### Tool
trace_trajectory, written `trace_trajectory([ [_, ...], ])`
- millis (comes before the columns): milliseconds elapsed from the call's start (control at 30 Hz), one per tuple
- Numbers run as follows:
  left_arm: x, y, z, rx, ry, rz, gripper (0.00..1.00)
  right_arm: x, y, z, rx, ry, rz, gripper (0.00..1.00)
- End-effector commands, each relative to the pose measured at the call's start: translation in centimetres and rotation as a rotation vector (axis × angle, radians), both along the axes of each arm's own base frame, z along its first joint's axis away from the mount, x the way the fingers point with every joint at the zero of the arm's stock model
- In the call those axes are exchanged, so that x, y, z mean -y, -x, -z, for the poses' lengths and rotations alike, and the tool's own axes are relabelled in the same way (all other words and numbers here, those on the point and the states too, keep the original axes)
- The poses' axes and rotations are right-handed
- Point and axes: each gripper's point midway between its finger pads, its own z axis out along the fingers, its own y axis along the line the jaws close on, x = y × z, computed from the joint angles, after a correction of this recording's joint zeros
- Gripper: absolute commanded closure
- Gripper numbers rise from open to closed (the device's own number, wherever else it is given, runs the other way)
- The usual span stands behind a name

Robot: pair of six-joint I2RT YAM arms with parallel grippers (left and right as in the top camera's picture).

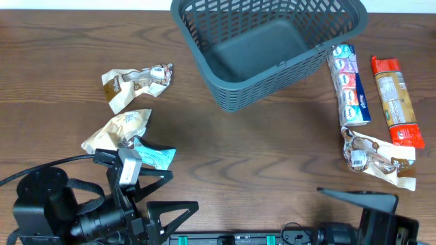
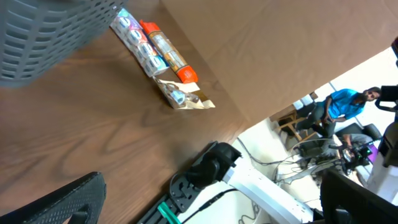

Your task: Pack container

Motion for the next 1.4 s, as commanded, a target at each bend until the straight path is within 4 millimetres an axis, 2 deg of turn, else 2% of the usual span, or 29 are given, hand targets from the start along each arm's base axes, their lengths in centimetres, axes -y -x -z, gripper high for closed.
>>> trace_trajectory([
  [0, 0.2, 0.3, -0.3, -0.022, 0.020, 0.015, 0.01, 0.0, -0.6, -0.4, -0.025, -0.009, -0.013, 0.01],
  [133, 0.2, 0.4, -0.3, -0.025, 0.021, 0.015, 0.01, 0.1, -2.1, -0.4, -0.056, -0.012, -0.012, 0.01],
  [233, 0.2, 0.5, -0.1, -0.063, 0.029, 0.007, 0.01, 0.5, -4.4, -0.7, -0.091, -0.034, 0.020, 0.01],
  [267, 0.2, 0.5, -0.1, -0.063, 0.029, 0.007, 0.09, 0.6, -5.5, -1.0, -0.086, -0.042, 0.040, 0.01],
  [367, 0.2, 0.1, -0.6, -0.035, 0.035, 0.005, 0.60, 1.2, -9.0, -2.3, -0.029, -0.067, 0.089, 0.01],
  [433, 0.2, -0.2, -1.1, -0.037, 0.053, -0.006, 0.85, 1.5, -11.0, -3.2, -0.002, -0.080, 0.091, 0.01],
  [467, 0.2, -0.4, -1.4, -0.045, 0.068, -0.015, 0.93, 1.8, -12.6, -3.8, -0.014, -0.100, 0.097, 0.07],
  [500, 0.3, -0.6, -1.8, -0.051, 0.082, -0.023, 0.94, 2.2, -14.2, -4.3, -0.034, -0.121, 0.103, 0.22],
  [533, 0.2, -0.9, -2.3, -0.058, 0.100, -0.036, 0.94, 2.7, -16.1, -4.8, -0.065, -0.142, 0.107, 0.44],
  [567, 0.2, -1.1, -2.5, -0.067, 0.111, -0.051, 0.94, 3.2, -17.6, -5.1, -0.099, -0.159, 0.112, 0.61],
  [633, -0.1, -1.9, -2.8, -0.083, 0.124, -0.096, 0.94, 4.6, -21.0, -5.5, -0.192, -0.200, 0.131, 0.88],
  [667, -0.2, -2.2, -2.9, -0.087, 0.125, -0.116, 0.94, 5.5, -23.0, -5.4, -0.258, -0.225, 0.145, 0.93],
  [833, -1.1, -3.7, -2.4, -0.097, 0.106, -0.223, 0.94, 10.7, -31.0, -3.7, -0.625, -0.355, 0.187, 0.98],
  [933, -1.8, -4.6, -2.2, -0.086, 0.087, -0.285, 0.94, 12.9, -33.8, -2.0, -0.787, -0.401, 0.185, 0.98],
  [1100, -1.7, -6.2, -2.8, -0.050, 0.087, -0.292, 0.94, 13.8, -35.3, -0.8, -0.813, -0.394, 0.188, 0.99],
  [1200, -0.9, -7.5, -2.0, -0.086, 0.061, -0.272, 0.94, 13.7, -35.2, -0.9, -0.781, -0.376, 0.192, 0.99],
  [1267, 0.4, -8.4, -0.9, -0.109, 0.013, -0.232, 0.95, 13.6, -35.1, -0.9, -0.776, -0.365, 0.188, 0.98],
  [1367, 3.7, -9.1, 1.1, -0.135, -0.067, -0.148, 0.95, 13.4, -34.8, -0.7, -0.782, -0.346, 0.176, 0.98],
])
